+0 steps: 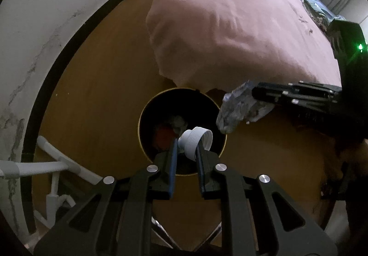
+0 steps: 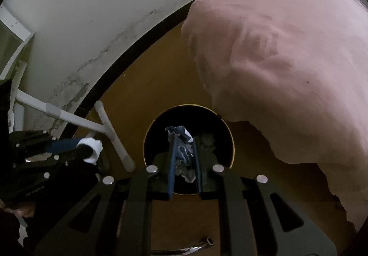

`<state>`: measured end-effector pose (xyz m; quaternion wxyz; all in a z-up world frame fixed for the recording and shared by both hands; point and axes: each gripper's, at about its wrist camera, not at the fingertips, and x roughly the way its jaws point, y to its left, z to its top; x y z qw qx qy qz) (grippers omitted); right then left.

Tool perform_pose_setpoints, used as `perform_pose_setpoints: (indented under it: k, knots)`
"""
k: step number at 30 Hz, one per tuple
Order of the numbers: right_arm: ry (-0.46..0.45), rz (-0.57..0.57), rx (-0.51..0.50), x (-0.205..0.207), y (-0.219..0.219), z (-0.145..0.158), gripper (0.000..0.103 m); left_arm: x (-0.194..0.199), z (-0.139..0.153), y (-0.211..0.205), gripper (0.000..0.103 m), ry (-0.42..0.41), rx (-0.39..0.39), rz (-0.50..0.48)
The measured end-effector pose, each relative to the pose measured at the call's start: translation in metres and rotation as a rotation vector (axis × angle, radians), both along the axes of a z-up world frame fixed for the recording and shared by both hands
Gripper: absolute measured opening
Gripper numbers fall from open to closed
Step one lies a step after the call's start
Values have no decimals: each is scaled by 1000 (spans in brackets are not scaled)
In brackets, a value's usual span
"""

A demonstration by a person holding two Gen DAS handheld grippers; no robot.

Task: Collect trash
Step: 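Lower the white cup and foil into the black bin and release both, then grasp white tissue with the left gripper while the right grasps a printed paper box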

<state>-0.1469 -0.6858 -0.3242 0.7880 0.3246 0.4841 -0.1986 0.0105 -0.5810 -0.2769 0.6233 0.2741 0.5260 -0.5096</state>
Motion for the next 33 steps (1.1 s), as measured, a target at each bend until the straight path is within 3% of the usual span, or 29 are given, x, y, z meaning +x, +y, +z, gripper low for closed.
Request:
perform_pose_setpoints:
  k: [1,2,3,4,9,12,18,21,25,28,33]
  knots:
    - [1,2,13,1,-1,0,30,2,-1,-4,25,-13,3,12]
    - [-5,-3,14,1,-2,1,42,4,1,-1,50,-19,4,19]
    - [-11,-14,0,-1,-1,5,67,3,3,-4,61,-24,0,26]
    - [-23,-25,-19,-4,-1,10,74,2,6,-5,69,-36,-13,32]
    - [-57,-52,-30,-19,1,34,74,-4,21,-2,76,-68,-28,28]
    - [-78,-77,-68,-31,5,59,79,-14,47,4,85,-94,-57,34]
    - [-187,-53,-204,-40,31,147,86,-42,139,50,94,-157,-213,6]
    - [-262,39,-262,-17,68,195,88,-42,188,102,96,-209,-291,54]
    - [-370,264,-278,36,149,244,88,-20,232,206,96,-298,-345,231]
    - [-440,459,-241,83,224,267,88,7,246,296,96,-363,-331,426]
    - [-485,754,-208,151,362,288,88,38,246,453,96,-470,-240,754]
